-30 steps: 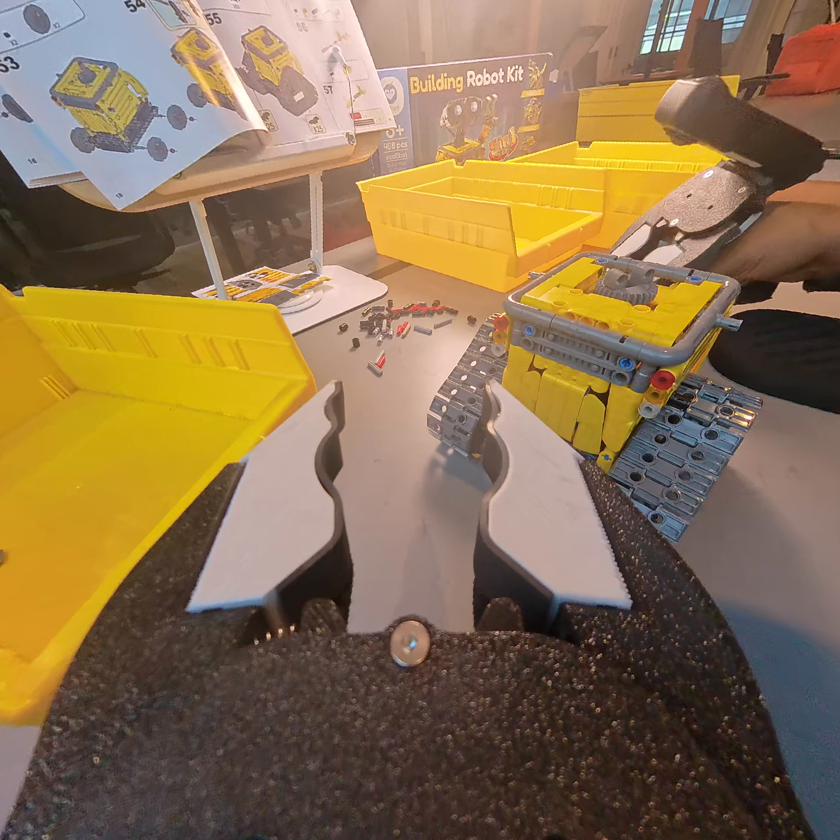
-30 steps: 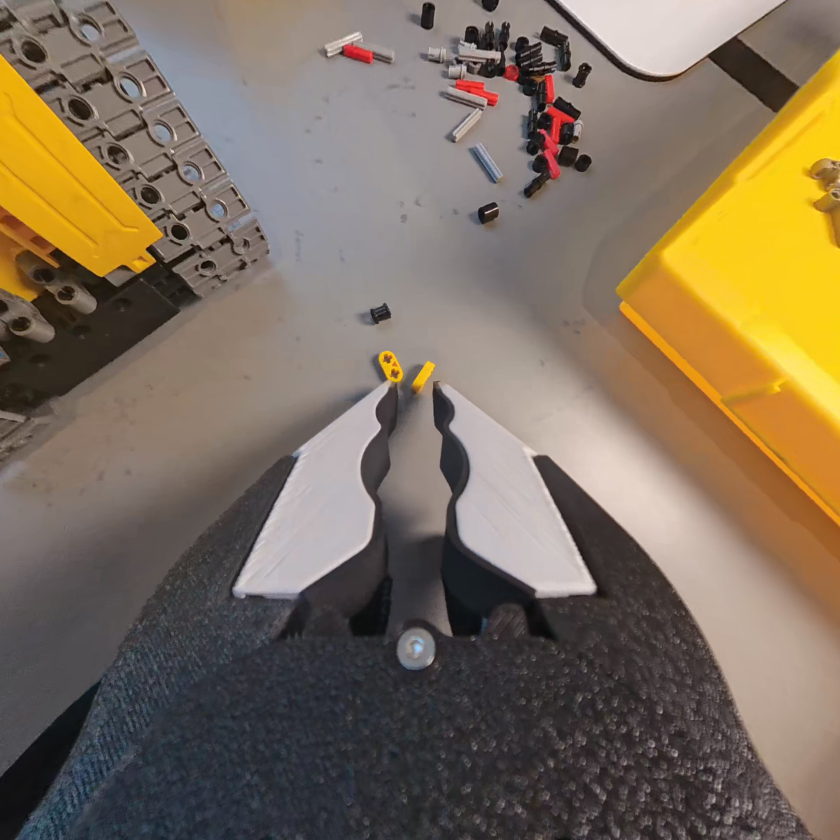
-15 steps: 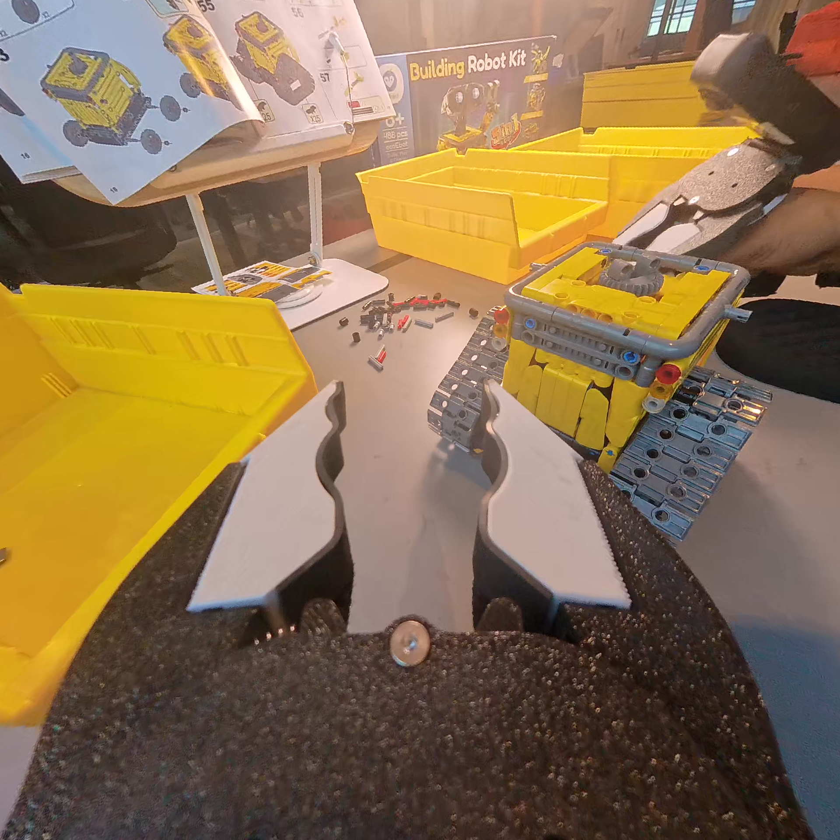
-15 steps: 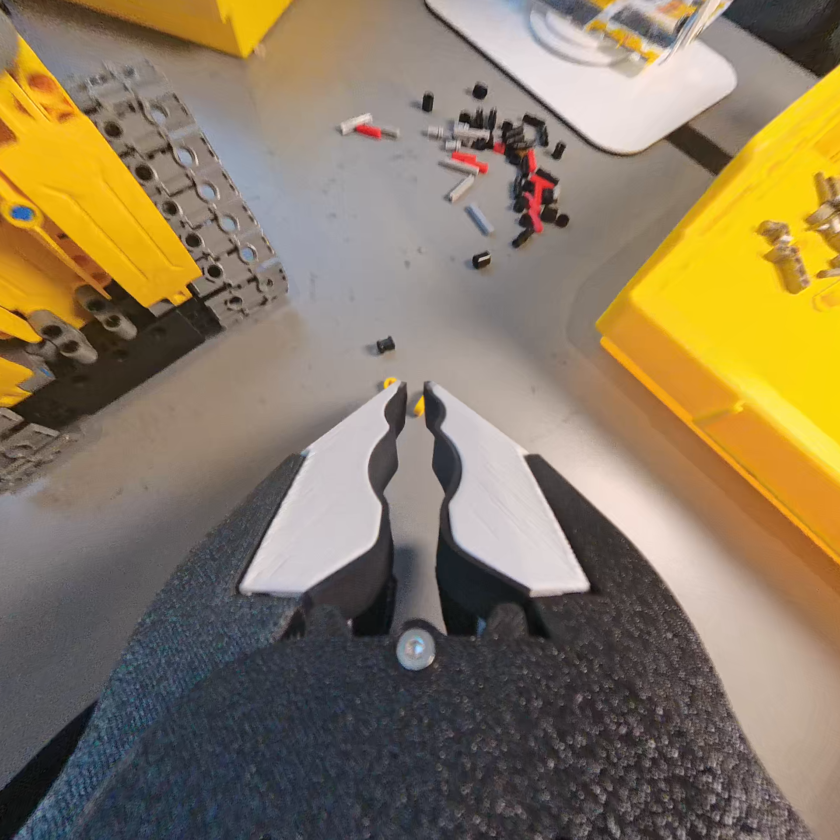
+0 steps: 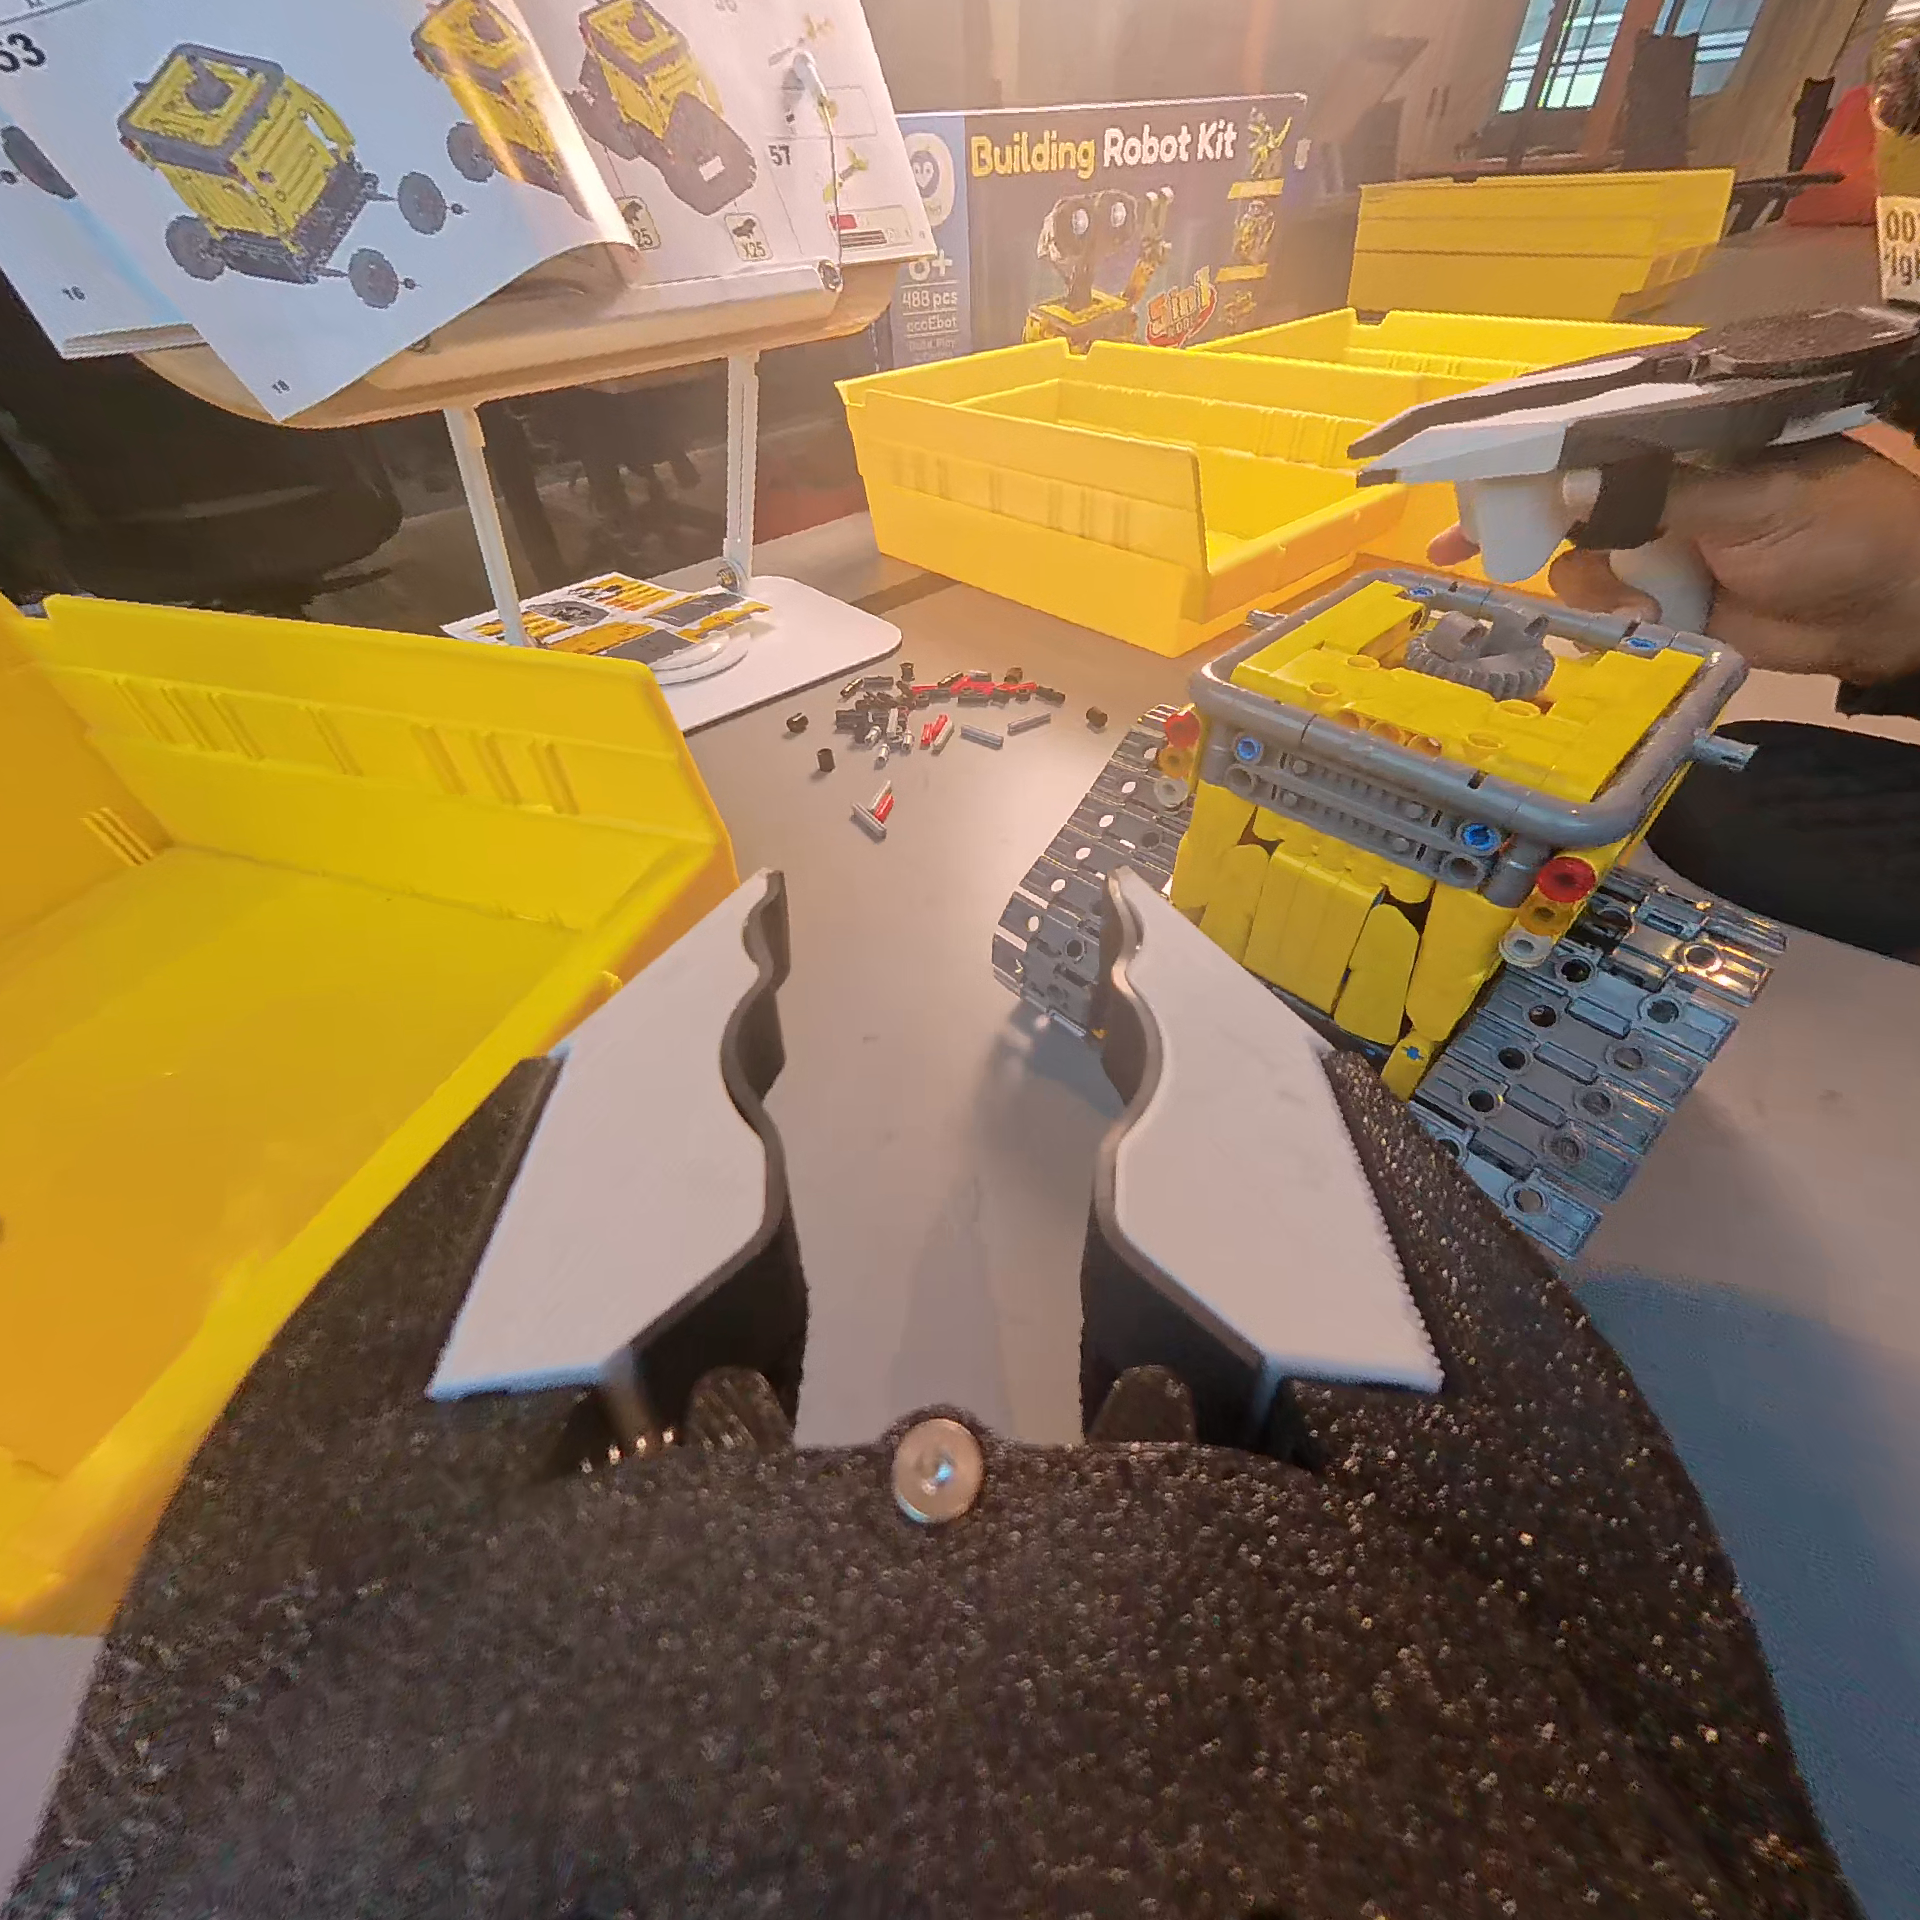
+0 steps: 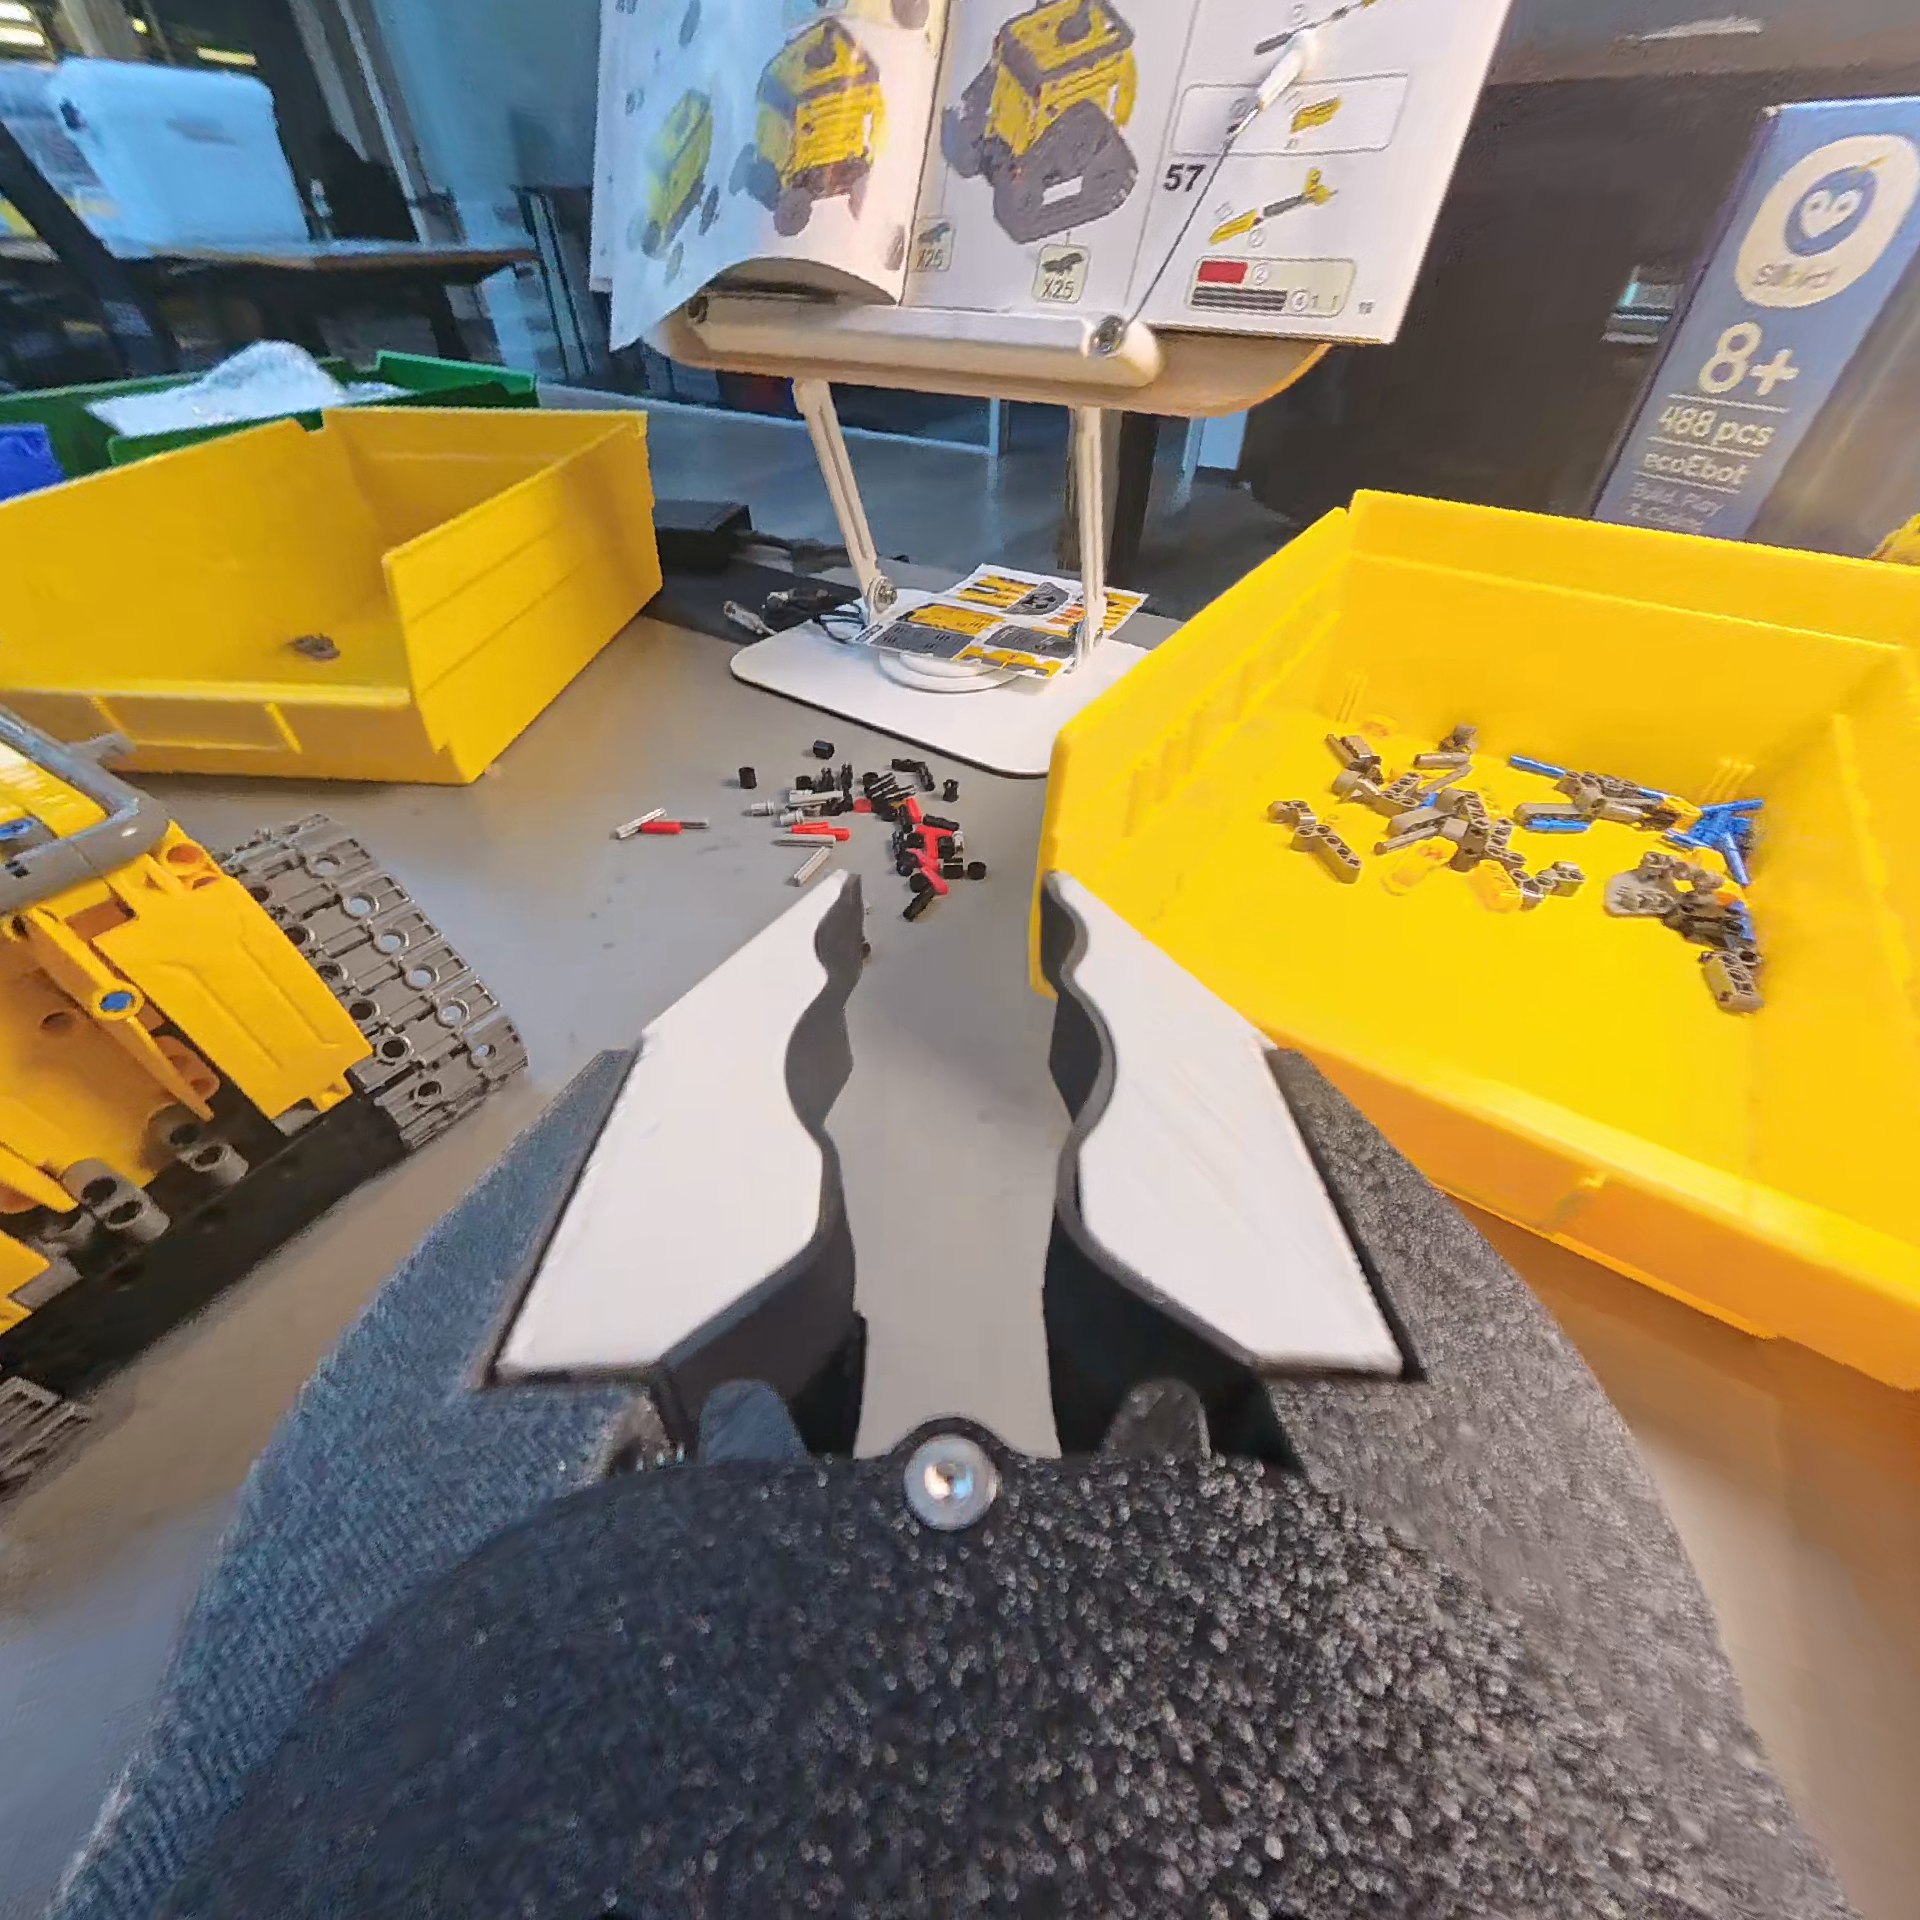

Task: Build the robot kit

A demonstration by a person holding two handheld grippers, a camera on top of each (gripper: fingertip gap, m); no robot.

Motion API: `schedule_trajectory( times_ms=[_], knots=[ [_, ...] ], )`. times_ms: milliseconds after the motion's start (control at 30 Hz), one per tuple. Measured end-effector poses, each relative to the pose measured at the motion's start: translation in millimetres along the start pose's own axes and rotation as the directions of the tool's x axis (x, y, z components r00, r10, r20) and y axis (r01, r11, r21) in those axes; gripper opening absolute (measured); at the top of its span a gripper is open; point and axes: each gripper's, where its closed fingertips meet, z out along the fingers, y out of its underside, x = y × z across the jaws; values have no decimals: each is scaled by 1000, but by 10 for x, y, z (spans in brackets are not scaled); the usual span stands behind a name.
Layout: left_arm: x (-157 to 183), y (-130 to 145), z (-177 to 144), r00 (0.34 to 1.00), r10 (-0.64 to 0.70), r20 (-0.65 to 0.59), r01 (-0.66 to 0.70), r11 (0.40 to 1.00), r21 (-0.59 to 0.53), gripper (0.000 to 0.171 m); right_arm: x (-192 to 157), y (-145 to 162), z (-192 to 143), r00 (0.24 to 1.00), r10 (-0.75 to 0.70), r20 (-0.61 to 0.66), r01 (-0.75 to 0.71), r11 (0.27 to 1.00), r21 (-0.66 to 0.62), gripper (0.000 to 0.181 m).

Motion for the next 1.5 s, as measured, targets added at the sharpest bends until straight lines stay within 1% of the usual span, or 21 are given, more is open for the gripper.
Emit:
schedule_trajectory(
  times_ms=[67, 167, 333, 600, 733, 900, 1033, 1133, 1200, 1267, 1367, 1433, 1500],
  knots=[
    [-20, 4, 4, 1000, -13, 4, 13, 1000, -2, 59, 49, -13, -19, 999, 34, -6, -34, 999, 24, 39],
    [-54, 9, 9, 999, -34, 12, 34, 999, -5, 59, 77, -15, -45, 998, 63, -2, -63, 997, 41, 41],
    [-100, 19, 20, 998, -50, 33, 51, 999, -11, 59, 99, -38, -91, 998, 64, -2, -64, 996, 64, 39],
    [-165, 34, 34, 994, -99, 40, 99, 995, -16, 60, 313, -94, -123, 997, 60, -40, -56, 995, 87, 33],
    [-173, 42, 41, 994, -105, 41, 106, 994, -21, 60, 483, -124, -98, 997, 17, -75, -12, 998, 68, 31],
    [-165, 57, 54, 994, -96, 43, 97, 995, -32, 60, 757, -334, -30, 993, -59, -106, 65, 997, 50, 29],
    [-158, 78, 70, 995, -84, 47, 86, 995, -48, 60, 1030, -532, 163, 981, -140, -131, 139, 990, -18, 28],
    [-152, 84, 75, 996, -71, 53, 74, 996, -53, 60, 1312, -598, 396, 973, -166, -161, 150, 982, -111, 25],
    [-145, 81, 73, 997, -61, 57, 64, 997, -52, 60, 1430, -509, 608, 978, -164, -127, 135, 968, -209, 23],
    [-139, 83, 74, 997, -55, 56, 58, 997, -54, 60, 1551, -323, 832, 978, -185, -100, 144, 935, -324, 20],
    [-146, 85, 72, 997, -57, 60, 60, 997, -54, 60, 1769, -60, 1122, 966, -233, -111, 161, 879, -449, 13],
    [-150, 81, 68, 996, -60, 61, 63, 997, -51, 60, 1943, 97, 1234, 954, -269, -136, 159, 833, -530, 8],
    [-154, 79, 66, 996, -62, 62, 65, 997, -50, 60, 2133, 159, 1266, 938, -299, -175, 147, 802, -579, 3]
  ],
)
